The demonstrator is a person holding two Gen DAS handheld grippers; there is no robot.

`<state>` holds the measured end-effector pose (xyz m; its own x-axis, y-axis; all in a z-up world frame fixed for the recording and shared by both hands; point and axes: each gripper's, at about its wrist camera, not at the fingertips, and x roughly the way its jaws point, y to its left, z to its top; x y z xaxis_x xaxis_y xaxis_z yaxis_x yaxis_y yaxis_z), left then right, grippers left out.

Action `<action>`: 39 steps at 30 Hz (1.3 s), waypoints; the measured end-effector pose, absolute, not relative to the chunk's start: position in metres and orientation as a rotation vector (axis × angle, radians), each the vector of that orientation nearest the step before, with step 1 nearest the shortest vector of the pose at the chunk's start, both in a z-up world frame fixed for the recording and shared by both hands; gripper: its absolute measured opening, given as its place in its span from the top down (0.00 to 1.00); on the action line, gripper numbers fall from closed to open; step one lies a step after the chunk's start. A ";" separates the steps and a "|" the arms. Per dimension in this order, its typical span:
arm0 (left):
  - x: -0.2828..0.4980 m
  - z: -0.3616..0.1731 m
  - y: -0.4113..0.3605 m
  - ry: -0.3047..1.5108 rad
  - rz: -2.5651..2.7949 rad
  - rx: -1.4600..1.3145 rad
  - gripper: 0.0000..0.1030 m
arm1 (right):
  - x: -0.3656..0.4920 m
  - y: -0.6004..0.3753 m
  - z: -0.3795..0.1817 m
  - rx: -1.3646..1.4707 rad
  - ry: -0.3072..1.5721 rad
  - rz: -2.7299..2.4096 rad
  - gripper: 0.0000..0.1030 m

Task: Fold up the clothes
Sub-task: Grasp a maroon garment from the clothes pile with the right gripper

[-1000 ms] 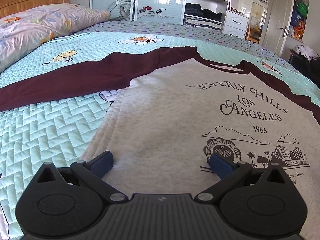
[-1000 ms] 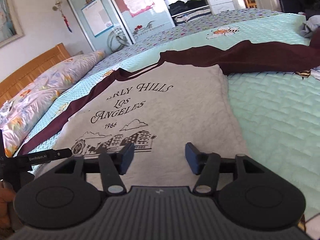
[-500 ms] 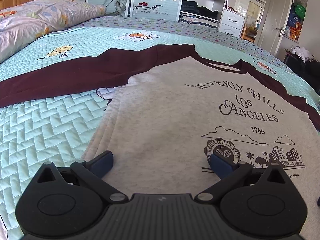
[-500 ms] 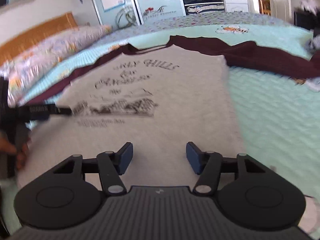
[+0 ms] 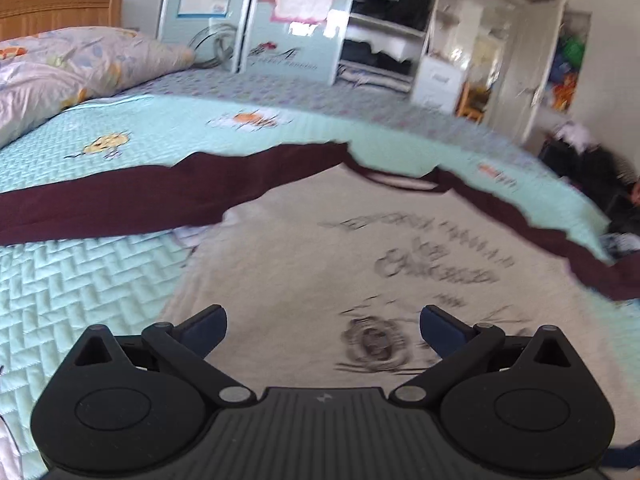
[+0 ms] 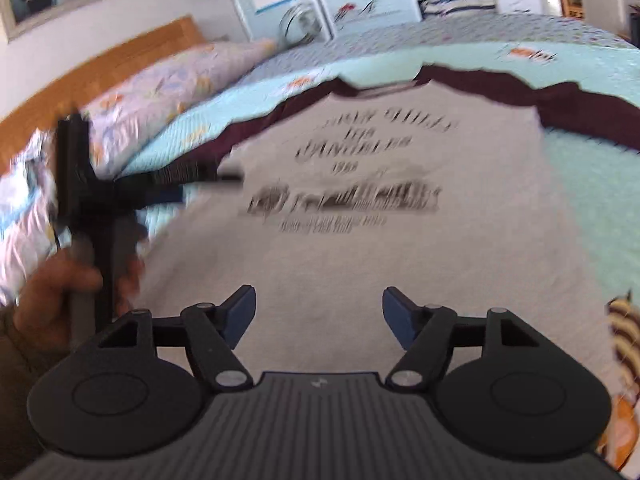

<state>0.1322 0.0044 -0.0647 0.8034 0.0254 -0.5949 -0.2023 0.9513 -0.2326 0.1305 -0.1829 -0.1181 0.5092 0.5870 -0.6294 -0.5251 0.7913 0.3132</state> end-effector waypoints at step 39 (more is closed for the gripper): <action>0.146 -0.108 -0.022 0.630 -0.023 -0.264 0.01 | 0.331 -0.593 -0.108 1.021 0.192 -0.144 0.17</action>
